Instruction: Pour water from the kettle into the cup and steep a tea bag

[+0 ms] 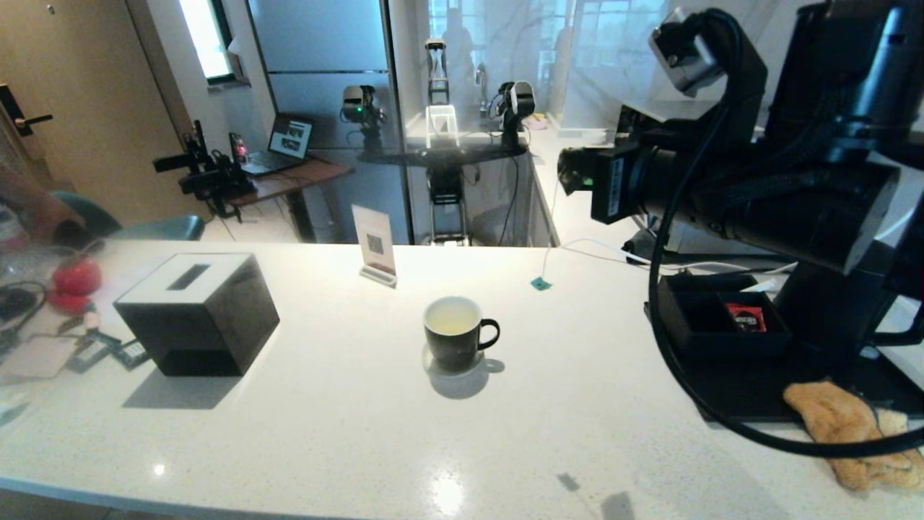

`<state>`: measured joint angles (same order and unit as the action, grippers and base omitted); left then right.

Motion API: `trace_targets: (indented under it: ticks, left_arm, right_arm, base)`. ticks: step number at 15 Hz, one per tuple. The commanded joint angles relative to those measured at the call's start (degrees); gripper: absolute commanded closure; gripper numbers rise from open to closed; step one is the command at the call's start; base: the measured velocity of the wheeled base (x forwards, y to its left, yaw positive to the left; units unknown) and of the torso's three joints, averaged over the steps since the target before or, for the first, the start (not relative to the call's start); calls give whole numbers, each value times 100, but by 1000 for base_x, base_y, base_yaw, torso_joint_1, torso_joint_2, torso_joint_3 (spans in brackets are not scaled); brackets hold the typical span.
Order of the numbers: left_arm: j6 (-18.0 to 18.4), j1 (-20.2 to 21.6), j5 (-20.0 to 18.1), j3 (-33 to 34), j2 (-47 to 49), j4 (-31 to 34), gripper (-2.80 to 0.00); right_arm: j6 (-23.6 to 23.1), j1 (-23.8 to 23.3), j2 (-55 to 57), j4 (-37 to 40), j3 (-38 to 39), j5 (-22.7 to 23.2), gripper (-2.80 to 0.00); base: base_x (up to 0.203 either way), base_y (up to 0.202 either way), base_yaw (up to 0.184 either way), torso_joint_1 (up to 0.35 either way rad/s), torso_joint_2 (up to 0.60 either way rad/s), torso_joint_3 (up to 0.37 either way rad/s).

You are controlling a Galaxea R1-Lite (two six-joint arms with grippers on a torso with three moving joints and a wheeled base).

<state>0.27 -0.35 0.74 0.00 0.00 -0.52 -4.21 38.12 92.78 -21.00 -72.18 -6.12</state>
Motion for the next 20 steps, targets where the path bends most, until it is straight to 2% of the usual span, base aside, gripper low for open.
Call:
trace_targets:
  ticks: [1, 17, 20]
  left_arm:
    - [0, 0, 5, 0, 9, -9, 0]
    - [-9, 0, -70, -40, 9, 39, 0]
    - [17, 0, -285, -311, 9, 316, 0]
  right_arm:
    - [-10, 107, 30, -18, -7, -3, 0]
    - [-19, 416, 30, -18, -42, -12, 0]
    - [-19, 416, 39, -18, -33, -3, 0]
  base:
    - [0, 0, 0, 0, 0, 0]
    - [0, 0, 0, 0, 0, 0]
    - [0, 0, 0, 0, 0, 0]
